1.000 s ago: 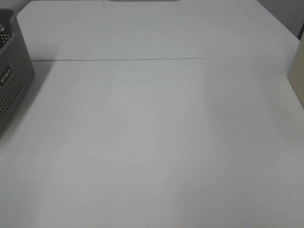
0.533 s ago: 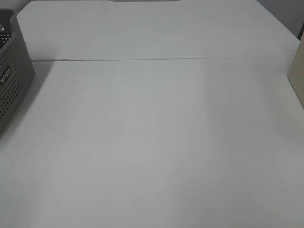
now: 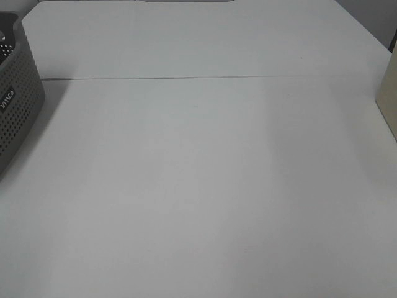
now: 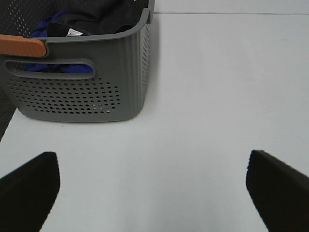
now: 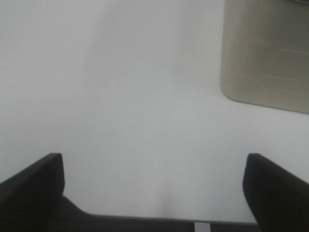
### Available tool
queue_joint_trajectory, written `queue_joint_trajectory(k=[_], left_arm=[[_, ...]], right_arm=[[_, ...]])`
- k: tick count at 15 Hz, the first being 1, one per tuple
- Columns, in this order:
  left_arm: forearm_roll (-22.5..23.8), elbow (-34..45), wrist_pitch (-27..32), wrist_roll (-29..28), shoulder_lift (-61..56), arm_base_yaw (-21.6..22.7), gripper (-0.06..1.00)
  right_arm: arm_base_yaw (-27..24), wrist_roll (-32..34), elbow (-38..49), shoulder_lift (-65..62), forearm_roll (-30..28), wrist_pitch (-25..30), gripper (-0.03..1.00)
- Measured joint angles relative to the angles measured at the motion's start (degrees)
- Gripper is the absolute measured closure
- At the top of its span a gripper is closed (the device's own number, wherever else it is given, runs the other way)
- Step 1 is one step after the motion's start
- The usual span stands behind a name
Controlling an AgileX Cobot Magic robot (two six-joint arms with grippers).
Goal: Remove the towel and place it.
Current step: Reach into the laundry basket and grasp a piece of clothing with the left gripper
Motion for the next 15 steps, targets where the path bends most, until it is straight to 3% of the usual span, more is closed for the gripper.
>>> queue_joint_trajectory(k=[5,6,8,12,13,15], left_arm=[[-1.5,-1.8,1.5,1.3,5.0,0.0,-0.05],[-1.5,-7.3,4.6,6.2,11.3,0.0,-0.05],[-1.5,-12.2,7.4,10.5,18.0,0.0,-0.05],[-1.5,-22.2,7.7,20.4,31.4,0.0,-0.05],[-0.7,-28.8,8.1,28.0,40.0,0.0,-0.04],[1.9,-36.3,8.1,33.2,49.0,0.0,-0.04]], right_arm=[[0.0,0.0,0.0,0.0,0.0,0.0,0.00],[0.0,0.0,0.0,0.0,0.0,0.0,0.00],[0.0,0.0,0.0,0.0,0.0,0.0,0.00],[0.0,0.0,0.0,0.0,0.0,0.0,0.00],[0.0,0.0,0.0,0.0,0.0,0.0,0.00],[0.0,0.0,0.0,0.0,0.0,0.0,0.00]])
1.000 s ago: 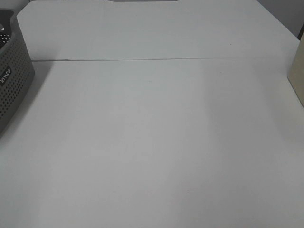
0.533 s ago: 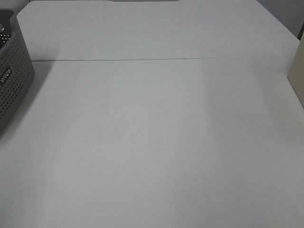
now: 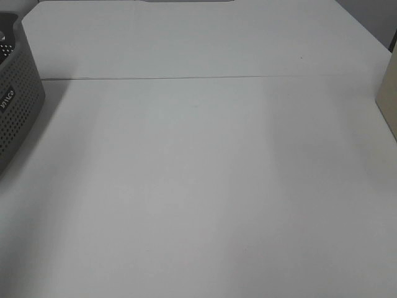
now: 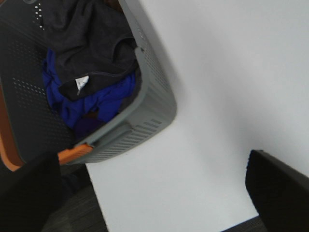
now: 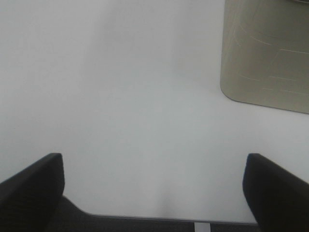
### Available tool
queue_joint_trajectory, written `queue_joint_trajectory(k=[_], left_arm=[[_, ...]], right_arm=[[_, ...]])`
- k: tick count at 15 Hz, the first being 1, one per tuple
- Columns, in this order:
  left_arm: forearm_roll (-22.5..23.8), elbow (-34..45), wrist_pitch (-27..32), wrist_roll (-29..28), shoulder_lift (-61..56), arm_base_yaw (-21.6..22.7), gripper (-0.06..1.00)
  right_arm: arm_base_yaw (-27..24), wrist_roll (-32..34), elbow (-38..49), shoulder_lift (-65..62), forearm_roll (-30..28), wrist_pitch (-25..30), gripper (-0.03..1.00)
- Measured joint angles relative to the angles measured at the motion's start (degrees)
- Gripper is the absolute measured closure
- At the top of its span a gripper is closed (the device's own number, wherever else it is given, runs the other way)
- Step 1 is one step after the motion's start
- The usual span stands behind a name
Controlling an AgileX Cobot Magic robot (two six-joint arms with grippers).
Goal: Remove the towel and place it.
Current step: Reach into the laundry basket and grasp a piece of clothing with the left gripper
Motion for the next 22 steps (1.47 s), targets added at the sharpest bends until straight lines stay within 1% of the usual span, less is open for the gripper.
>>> queue_joint_trajectory(k=[1,2,4,5,6,7,8,9,11,13,16,18,19,20,22], left_arm=[[0.9,-2.1,0.0,0.9,2.6,0.0,-0.04],[2.5,-5.6,0.0,2.2,7.7,0.0,-0.03],[6.5,-12.0,-0.1,4.9,17.0,0.0,-0.03],[9.3,-14.5,-0.1,6.2,21.8,0.0,-0.03],[13.7,-17.3,-0.2,7.9,28.0,0.0,-0.03],[16.7,-19.3,-0.2,8.9,31.7,0.6,-0.03],[19.1,-21.7,-0.2,10.0,36.1,2.2,-0.03],[19.7,-23.8,-0.2,10.4,39.9,4.4,-0.03],[18.6,-26.5,-0.4,12.2,47.0,8.5,-0.03],[16.4,-26.6,-0.4,15.7,52.9,12.0,-0.03],[15.5,-27.3,-0.7,19.1,59.4,15.5,-0.02],[15.3,-31.2,-1.2,19.7,65.0,16.4,-0.02],[12.6,-37.2,-1.3,20.3,71.1,16.3,-0.02],[10.2,-40.5,-1.2,20.8,73.9,16.2,-0.02],[7.0,-44.2,-1.0,21.0,76.9,16.2,-0.02]], right_arm=[[0.0,0.0,0.0,0.0,0.0,0.0,0.00],[0.0,0.0,0.0,0.0,0.0,0.0,0.00],[0.0,0.0,0.0,0.0,0.0,0.0,0.00],[0.0,0.0,0.0,0.0,0.0,0.0,0.00],[0.0,0.0,0.0,0.0,0.0,0.0,0.00],[0.0,0.0,0.0,0.0,0.0,0.0,0.00],[0.0,0.0,0.0,0.0,0.0,0.0,0.00],[0.0,0.0,0.0,0.0,0.0,0.0,0.00],[0.0,0.0,0.0,0.0,0.0,0.0,0.00],[0.0,0.0,0.0,0.0,0.0,0.0,0.00],[0.0,0.0,0.0,0.0,0.0,0.0,0.00],[0.0,0.0,0.0,0.0,0.0,0.0,0.00],[0.0,0.0,0.0,0.0,0.0,0.0,0.00],[0.0,0.0,0.0,0.0,0.0,0.0,0.00],[0.0,0.0,0.0,0.0,0.0,0.0,0.00]])
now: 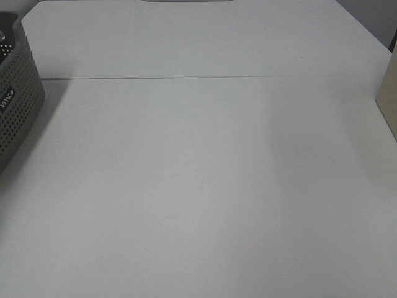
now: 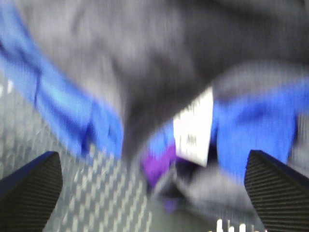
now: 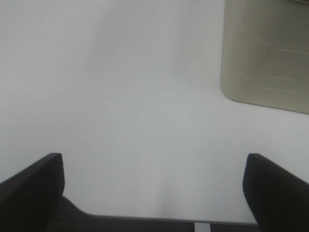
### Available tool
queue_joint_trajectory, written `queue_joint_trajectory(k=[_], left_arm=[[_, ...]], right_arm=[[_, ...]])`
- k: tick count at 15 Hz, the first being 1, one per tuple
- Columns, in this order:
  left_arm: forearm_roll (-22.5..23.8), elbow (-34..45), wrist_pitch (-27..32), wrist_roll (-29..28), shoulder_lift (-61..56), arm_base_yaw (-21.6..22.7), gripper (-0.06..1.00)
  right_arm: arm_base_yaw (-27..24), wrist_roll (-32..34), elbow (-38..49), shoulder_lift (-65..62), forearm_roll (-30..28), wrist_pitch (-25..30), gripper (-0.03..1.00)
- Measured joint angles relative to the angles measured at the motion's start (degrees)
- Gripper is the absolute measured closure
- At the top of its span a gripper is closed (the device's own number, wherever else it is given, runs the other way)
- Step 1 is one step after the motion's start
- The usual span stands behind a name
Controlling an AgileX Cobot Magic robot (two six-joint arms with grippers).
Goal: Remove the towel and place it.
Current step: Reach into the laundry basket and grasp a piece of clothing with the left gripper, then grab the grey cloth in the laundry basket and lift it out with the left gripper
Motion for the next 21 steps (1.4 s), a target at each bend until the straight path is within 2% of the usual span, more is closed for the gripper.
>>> queue_joint_trajectory(k=[1,5,8,9,10,11,13,17,18,20,21], left_arm=[[-1.3,-1.6,0.0,0.3,1.9,-0.1,-0.01],[-1.9,-2.5,0.4,3.0,5.4,-0.1,0.01],[-2.0,-2.5,0.4,3.2,6.8,-0.1,0.13],[-2.1,-2.5,0.4,3.3,7.0,-0.1,0.24],[-2.3,-2.5,-0.6,3.2,6.8,-0.1,0.50],[-2.3,-2.5,-0.5,3.1,6.7,-0.1,0.64],[-2.3,-2.5,-0.1,3.1,6.6,-0.1,0.75],[-2.3,-2.5,0.3,2.9,6.6,-0.1,0.79],[-2.3,-2.5,0.3,2.9,6.6,-0.1,0.81],[-2.2,-2.5,0.3,2.9,6.6,-0.1,0.93],[-1.8,-2.5,0.3,2.9,6.6,-0.1,0.94]], right_arm=[[0.0,0.0,0.0,0.0,0.0,0.0,0.00],[0.0,0.0,0.0,0.0,0.0,0.0,0.00],[0.0,0.0,0.0,0.0,0.0,0.0,0.00],[0.0,0.0,0.0,0.0,0.0,0.0,0.00],[0.0,0.0,0.0,0.0,0.0,0.0,0.00],[0.0,0.0,0.0,0.0,0.0,0.0,0.00],[0.0,0.0,0.0,0.0,0.0,0.0,0.00],[0.0,0.0,0.0,0.0,0.0,0.0,0.00],[0.0,0.0,0.0,0.0,0.0,0.0,0.00],[0.0,0.0,0.0,0.0,0.0,0.0,0.00],[0.0,0.0,0.0,0.0,0.0,0.0,0.00]])
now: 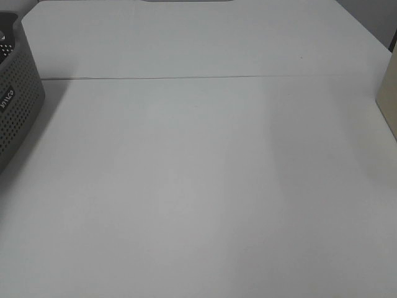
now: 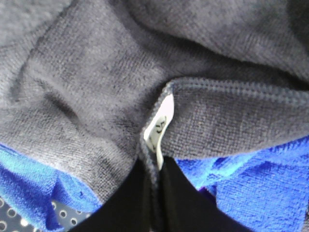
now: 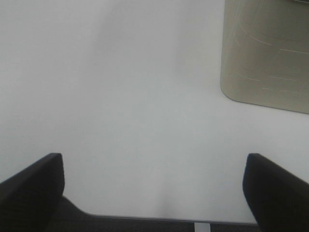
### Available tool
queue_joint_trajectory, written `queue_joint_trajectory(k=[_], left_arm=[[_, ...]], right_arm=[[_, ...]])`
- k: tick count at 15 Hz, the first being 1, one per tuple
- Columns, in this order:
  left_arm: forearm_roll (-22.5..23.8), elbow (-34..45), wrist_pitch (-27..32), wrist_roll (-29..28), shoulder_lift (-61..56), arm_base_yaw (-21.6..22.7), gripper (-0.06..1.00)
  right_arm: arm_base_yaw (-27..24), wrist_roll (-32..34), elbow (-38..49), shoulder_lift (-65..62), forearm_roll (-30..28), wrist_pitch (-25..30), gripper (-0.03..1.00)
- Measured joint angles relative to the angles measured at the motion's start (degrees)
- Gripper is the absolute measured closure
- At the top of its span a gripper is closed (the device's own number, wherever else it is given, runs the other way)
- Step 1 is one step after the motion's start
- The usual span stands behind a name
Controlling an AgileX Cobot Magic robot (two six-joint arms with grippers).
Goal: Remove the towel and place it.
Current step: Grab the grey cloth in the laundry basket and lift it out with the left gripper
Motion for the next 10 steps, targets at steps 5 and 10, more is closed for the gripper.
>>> queue_joint_trajectory(k=[5,10], left_arm=[[-1.0,0.0,0.2,-3.1,-9.7,-0.1,0.94],[-16.4,0.0,0.4,-4.0,-23.5,-0.1,0.94]], right_arm=[[0.0,0.0,0.0,0.0,0.0,0.0,0.00],[0.0,0.0,0.0,0.0,0.0,0.0,0.00]])
